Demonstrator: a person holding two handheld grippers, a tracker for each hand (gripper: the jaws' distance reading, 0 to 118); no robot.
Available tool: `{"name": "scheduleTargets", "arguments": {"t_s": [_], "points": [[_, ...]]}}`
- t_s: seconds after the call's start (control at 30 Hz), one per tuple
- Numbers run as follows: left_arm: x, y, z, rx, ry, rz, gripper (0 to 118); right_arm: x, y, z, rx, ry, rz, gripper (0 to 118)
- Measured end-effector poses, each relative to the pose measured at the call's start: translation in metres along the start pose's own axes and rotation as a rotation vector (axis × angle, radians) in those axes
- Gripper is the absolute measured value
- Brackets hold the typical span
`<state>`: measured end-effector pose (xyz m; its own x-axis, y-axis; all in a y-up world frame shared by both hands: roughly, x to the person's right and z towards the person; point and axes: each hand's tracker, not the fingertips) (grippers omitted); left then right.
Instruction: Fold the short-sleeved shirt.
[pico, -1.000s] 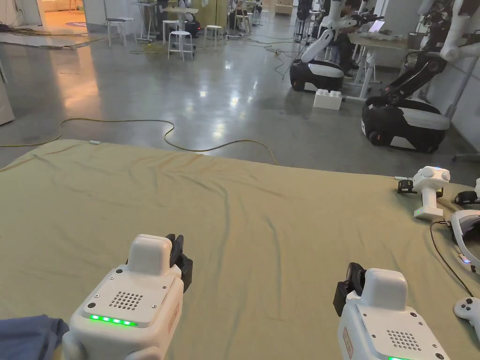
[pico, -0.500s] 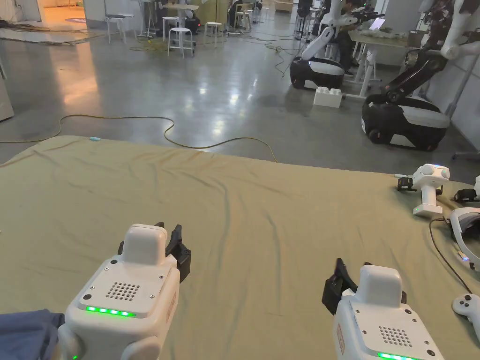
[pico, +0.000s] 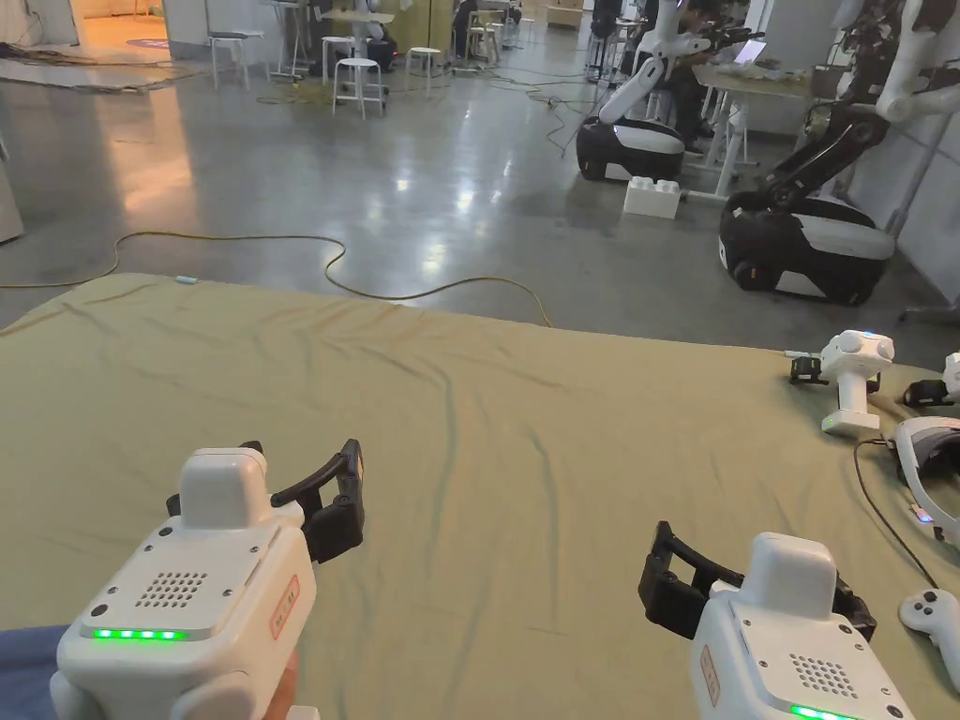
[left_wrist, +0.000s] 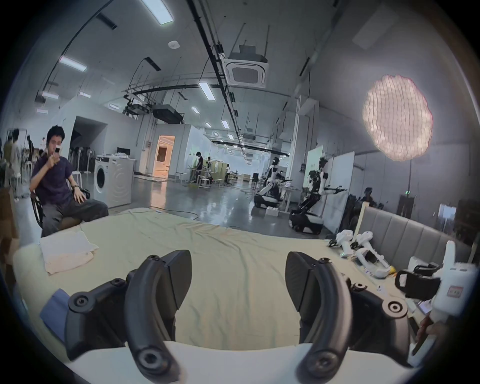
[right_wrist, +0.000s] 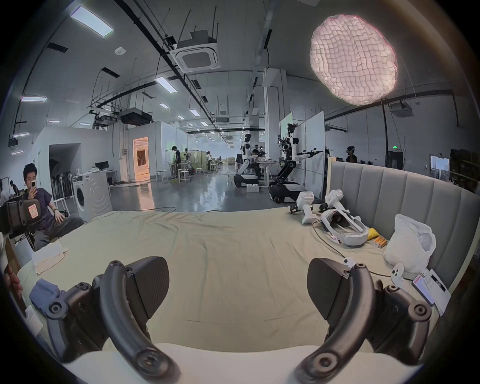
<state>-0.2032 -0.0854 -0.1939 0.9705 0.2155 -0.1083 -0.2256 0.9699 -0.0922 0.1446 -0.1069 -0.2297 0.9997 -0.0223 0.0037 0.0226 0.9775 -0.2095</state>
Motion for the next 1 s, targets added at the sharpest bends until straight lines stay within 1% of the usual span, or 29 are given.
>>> {"name": "scheduleTargets", "arguments": {"t_s": [0.13, 0.23, 0.33, 0.4, 0.47, 0.53, 0.6, 0.77, 0.9, 1.0], "points": [[-0.004, 0.000, -0.001, 0.015, 0.019, 0.025, 83, 0.001, 0.004, 0.002, 0.028, -0.001, 0.021, 109], [-0.007, -0.004, 0.000, 0.059, 0.015, 0.018, 83, 0.000, 0.007, 0.007, 0.059, 0.003, 0.033, 109], [-0.001, -0.006, 0.000, 0.103, 0.030, -0.078, 83, -0.002, 0.009, 0.007, 0.075, 0.012, 0.043, 109], [0.005, -0.004, -0.001, 0.075, 0.068, -0.135, 83, -0.004, 0.010, 0.006, 0.081, 0.019, 0.054, 109], [0.009, -0.003, -0.003, 0.058, 0.073, -0.160, 83, -0.008, 0.011, 0.005, 0.086, 0.017, 0.058, 109], [0.011, -0.003, -0.005, 0.054, 0.072, -0.177, 84, -0.012, 0.011, 0.002, 0.085, -0.031, 0.051, 109], [0.014, -0.002, -0.006, 0.039, 0.064, -0.192, 84, -0.015, 0.010, -0.001, 0.083, -0.045, 0.045, 109], [0.016, -0.001, -0.009, -0.026, 0.051, -0.204, 83, -0.016, 0.012, -0.007, 0.036, -0.041, 0.015, 109], [0.016, -0.002, -0.009, -0.042, 0.056, -0.205, 83, -0.015, 0.013, -0.011, -0.007, -0.015, -0.018, 109], [0.015, -0.002, -0.009, -0.045, 0.056, -0.197, 83, -0.016, 0.014, -0.011, -0.020, -0.022, -0.040, 109]]}}
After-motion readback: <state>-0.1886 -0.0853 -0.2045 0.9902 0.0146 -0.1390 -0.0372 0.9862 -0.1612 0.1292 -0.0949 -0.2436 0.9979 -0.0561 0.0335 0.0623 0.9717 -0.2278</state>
